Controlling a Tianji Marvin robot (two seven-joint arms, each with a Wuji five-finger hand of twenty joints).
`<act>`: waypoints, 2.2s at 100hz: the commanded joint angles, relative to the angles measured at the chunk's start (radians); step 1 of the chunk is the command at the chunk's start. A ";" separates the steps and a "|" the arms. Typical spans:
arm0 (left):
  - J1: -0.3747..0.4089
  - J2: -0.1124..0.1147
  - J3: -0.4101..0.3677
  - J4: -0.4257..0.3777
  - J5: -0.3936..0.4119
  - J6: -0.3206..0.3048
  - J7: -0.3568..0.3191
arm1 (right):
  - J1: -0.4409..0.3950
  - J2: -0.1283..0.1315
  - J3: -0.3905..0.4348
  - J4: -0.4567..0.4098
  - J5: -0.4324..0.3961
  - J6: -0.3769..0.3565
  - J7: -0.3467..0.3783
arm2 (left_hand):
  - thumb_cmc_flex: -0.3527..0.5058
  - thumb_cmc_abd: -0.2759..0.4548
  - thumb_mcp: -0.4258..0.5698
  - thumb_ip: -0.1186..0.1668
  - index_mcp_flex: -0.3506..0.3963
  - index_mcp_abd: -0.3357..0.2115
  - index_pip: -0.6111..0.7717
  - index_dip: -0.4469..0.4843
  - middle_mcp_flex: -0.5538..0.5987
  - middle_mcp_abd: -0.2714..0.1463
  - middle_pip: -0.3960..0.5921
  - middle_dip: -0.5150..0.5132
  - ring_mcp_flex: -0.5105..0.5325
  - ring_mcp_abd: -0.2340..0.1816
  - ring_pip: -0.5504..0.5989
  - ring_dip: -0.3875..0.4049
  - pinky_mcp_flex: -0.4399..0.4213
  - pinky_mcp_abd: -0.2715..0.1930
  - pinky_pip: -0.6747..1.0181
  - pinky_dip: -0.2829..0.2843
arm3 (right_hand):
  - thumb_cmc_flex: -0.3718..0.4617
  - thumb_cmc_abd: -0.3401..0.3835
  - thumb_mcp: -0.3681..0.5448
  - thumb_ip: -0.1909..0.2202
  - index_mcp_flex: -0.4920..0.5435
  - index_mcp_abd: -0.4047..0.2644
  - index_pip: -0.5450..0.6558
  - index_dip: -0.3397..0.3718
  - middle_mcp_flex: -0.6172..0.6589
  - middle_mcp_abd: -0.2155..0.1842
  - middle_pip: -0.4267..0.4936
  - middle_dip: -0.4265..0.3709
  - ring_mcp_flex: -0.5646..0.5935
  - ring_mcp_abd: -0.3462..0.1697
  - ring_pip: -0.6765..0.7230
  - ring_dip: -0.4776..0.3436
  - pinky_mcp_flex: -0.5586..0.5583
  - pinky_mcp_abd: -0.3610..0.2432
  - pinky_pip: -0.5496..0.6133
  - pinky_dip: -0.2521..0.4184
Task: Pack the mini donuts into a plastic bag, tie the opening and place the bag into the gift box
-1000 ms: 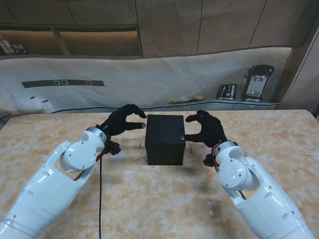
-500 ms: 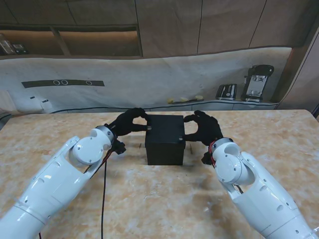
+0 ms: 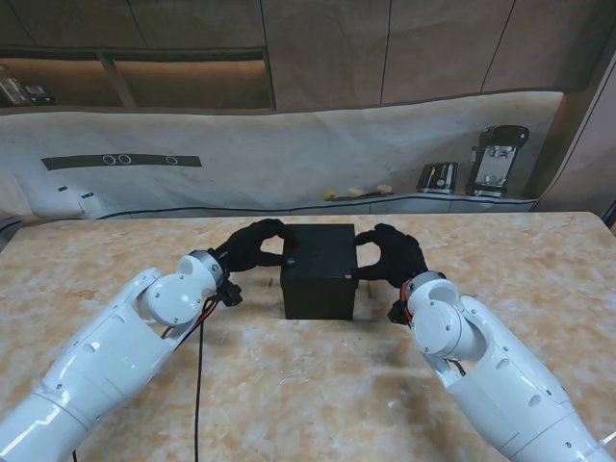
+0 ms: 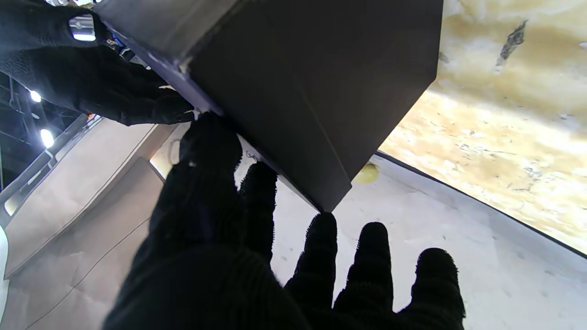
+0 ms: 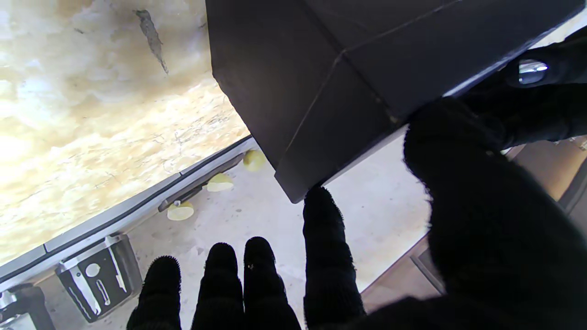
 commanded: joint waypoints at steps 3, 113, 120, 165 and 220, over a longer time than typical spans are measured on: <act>0.013 -0.004 0.012 0.004 0.003 0.023 -0.017 | -0.020 -0.007 -0.012 0.017 0.002 0.014 0.019 | 0.011 -0.002 0.010 0.019 0.037 0.029 0.012 -0.001 -0.040 -0.014 -0.012 -0.005 -0.023 -0.029 -0.013 -0.012 -0.005 -0.022 -0.026 0.028 | 0.047 -0.025 0.010 0.022 0.001 -0.014 0.008 -0.004 0.018 -0.020 -0.009 -0.020 -0.001 -0.020 -0.021 -0.002 -0.006 -0.005 -0.027 -0.007; 0.418 0.018 -0.334 -0.499 0.012 0.170 0.030 | -0.270 0.015 0.223 -0.278 -0.008 -0.212 0.010 | -0.067 0.056 -0.043 0.009 -0.042 0.196 -0.110 -0.045 0.097 0.028 0.000 -0.014 0.101 0.027 0.008 -0.034 0.126 0.013 -0.006 0.052 | -0.065 0.020 -0.019 0.035 0.018 0.083 -0.008 -0.006 0.121 -0.004 0.154 0.054 0.134 0.016 0.146 0.016 0.207 0.046 0.252 -0.071; 0.470 0.020 -0.359 -0.542 0.007 0.184 0.028 | -0.307 0.016 0.244 -0.303 -0.004 -0.242 0.004 | -0.075 0.056 -0.044 0.008 -0.052 0.203 -0.125 -0.051 0.108 0.033 -0.010 -0.027 0.115 0.034 -0.004 -0.052 0.137 0.018 -0.008 0.039 | -0.070 0.019 -0.015 0.036 0.014 0.086 -0.011 -0.008 0.134 0.000 0.152 0.052 0.149 0.022 0.142 0.021 0.198 0.041 0.350 -0.167; 0.721 0.028 -0.447 -0.658 0.092 0.089 0.062 | -0.543 0.006 0.319 -0.424 -0.039 -0.325 -0.097 | -0.080 0.035 -0.039 0.010 -0.048 0.256 -0.193 -0.082 0.137 0.055 -0.029 -0.080 0.173 0.057 0.000 -0.097 0.063 0.007 0.277 -0.116 | -0.072 0.015 -0.011 0.040 0.034 0.135 -0.021 -0.054 0.198 0.014 0.122 0.043 0.217 0.042 0.133 0.013 0.186 0.046 0.497 -0.294; 0.814 0.028 -0.442 -0.637 0.152 0.036 0.102 | -0.653 -0.003 0.323 -0.424 -0.070 -0.313 -0.172 | -0.069 0.040 -0.038 0.010 -0.066 0.245 -0.180 -0.076 0.129 0.047 -0.018 -0.067 0.167 0.054 0.007 -0.089 0.037 0.023 0.344 -0.136 | -0.075 0.016 -0.007 0.043 0.033 0.150 -0.012 -0.065 0.179 0.017 0.125 0.046 0.188 0.038 0.121 0.009 0.111 0.049 0.481 -0.331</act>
